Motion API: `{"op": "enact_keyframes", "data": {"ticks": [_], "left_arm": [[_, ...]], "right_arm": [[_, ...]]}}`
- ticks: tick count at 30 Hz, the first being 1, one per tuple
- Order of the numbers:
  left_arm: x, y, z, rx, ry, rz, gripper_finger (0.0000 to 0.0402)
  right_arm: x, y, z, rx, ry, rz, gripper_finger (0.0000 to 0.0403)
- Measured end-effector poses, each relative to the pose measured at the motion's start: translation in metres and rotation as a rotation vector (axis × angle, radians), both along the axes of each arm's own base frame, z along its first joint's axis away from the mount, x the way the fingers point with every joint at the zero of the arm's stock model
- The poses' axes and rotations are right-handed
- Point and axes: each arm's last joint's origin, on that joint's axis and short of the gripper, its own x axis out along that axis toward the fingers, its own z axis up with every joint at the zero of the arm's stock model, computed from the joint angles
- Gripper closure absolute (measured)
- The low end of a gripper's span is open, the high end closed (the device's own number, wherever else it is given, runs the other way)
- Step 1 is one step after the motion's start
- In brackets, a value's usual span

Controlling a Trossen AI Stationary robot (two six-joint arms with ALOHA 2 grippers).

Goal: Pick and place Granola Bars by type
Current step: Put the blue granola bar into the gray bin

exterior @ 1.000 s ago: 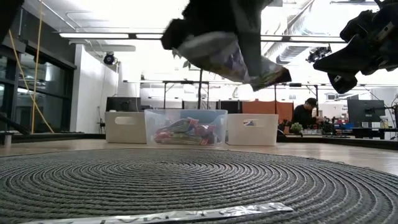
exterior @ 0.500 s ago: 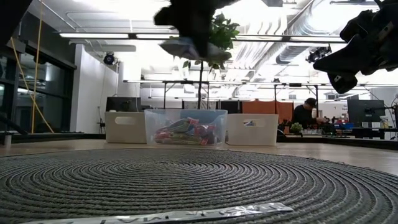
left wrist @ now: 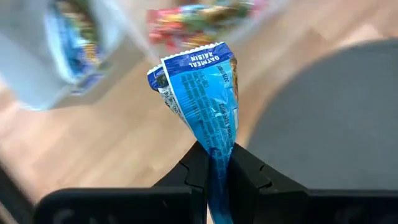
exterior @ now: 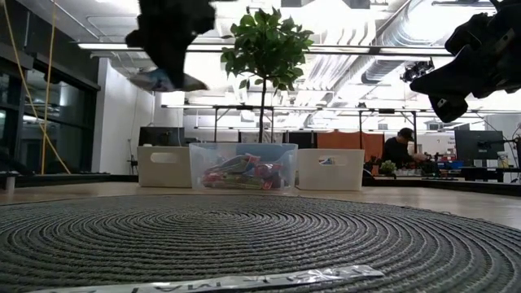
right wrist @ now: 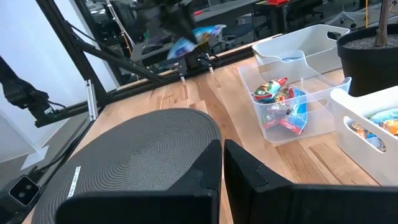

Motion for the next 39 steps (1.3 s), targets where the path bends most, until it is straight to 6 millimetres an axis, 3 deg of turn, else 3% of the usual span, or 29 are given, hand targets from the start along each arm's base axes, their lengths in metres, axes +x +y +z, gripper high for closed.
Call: {"op": "enact_keyframes", "data": {"ticks": [6,15,21,31,39], "left_arm": [[-0.029,0.041,0.007,0.080,-0.040,0.041,0.0372],[-0.045,0.104,0.012,0.236,-0.133,0.064,0.0372],[-0.048,0.126,0.010,0.339,-0.212,0.085,0.0372],[-0.057,0.155,-0.006,0.405,-0.197,0.129,0.0372],[-0.067,0.178,-0.014,0.349,-0.277,0.169,0.0372]], "right_arm": [[0.000,0.000,0.000,0.000,0.000,0.000,0.0403],[0.000,0.000,0.000,0.000,0.000,0.000,0.0402],[0.000,0.000,0.000,0.000,0.000,0.000,0.0402],[0.000,0.000,0.000,0.000,0.000,0.000,0.0403],[0.000,0.000,0.000,0.000,0.000,0.000,0.0402]]}}
